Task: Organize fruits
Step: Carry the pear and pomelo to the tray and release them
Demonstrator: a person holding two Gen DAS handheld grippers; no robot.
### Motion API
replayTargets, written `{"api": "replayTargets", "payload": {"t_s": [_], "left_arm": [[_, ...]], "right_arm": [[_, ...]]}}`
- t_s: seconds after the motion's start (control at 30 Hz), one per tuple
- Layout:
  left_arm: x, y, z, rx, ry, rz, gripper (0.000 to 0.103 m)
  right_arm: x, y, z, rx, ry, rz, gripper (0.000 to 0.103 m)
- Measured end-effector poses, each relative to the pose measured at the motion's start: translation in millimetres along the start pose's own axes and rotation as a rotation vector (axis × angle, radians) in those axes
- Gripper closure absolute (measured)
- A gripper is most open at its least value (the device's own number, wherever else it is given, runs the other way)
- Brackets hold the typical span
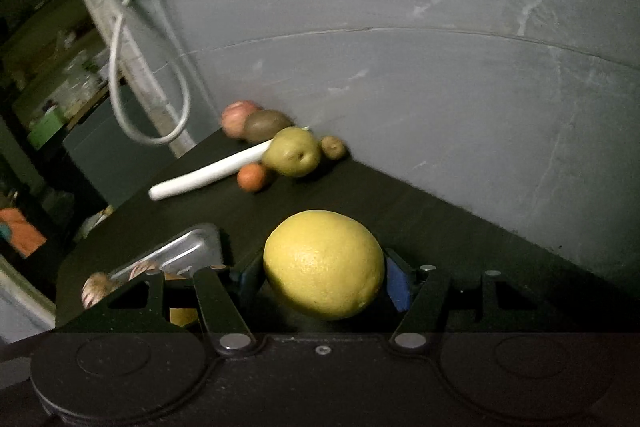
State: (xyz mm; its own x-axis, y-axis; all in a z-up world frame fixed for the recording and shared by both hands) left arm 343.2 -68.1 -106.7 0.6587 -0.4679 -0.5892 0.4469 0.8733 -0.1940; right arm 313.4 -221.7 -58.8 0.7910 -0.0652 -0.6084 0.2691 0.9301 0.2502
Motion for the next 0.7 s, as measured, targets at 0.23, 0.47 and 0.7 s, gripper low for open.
{"api": "replayTargets", "payload": {"t_s": [0.23, 0.47, 0.7], "left_arm": [[-45.1, 21.3, -24.8, -0.087, -0.029, 0.066, 0.038], [-72.3, 52.3, -50.3, -0.182, -0.027, 0.154, 0.038], [-78.4, 82.4, -65.5, -0.254, -0.033, 0.22, 0.038]], "right_arm": [[-17.3, 27.0, -26.3, -0.069, 0.024, 0.06, 0.039], [-24.6, 59.5, -54.9, -0.158, 0.049, 0.142, 0.04], [-26.6, 80.6, -82.3, -0.27, 0.05, 0.187, 0.039]]}}
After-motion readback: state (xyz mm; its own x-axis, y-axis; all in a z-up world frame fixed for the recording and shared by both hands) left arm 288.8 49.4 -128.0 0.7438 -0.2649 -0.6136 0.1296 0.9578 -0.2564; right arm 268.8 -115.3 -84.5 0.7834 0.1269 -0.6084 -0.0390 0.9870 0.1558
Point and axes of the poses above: each gripper's, at about its wrist camera, not at the fingertips, and x roughly the way its jaws point, y to its left, z to its top, the point moved 6 cm from there along x, roughly the way its jaws point, and after that the axes turned 5 degrees about -y, right-handed, at the moved point
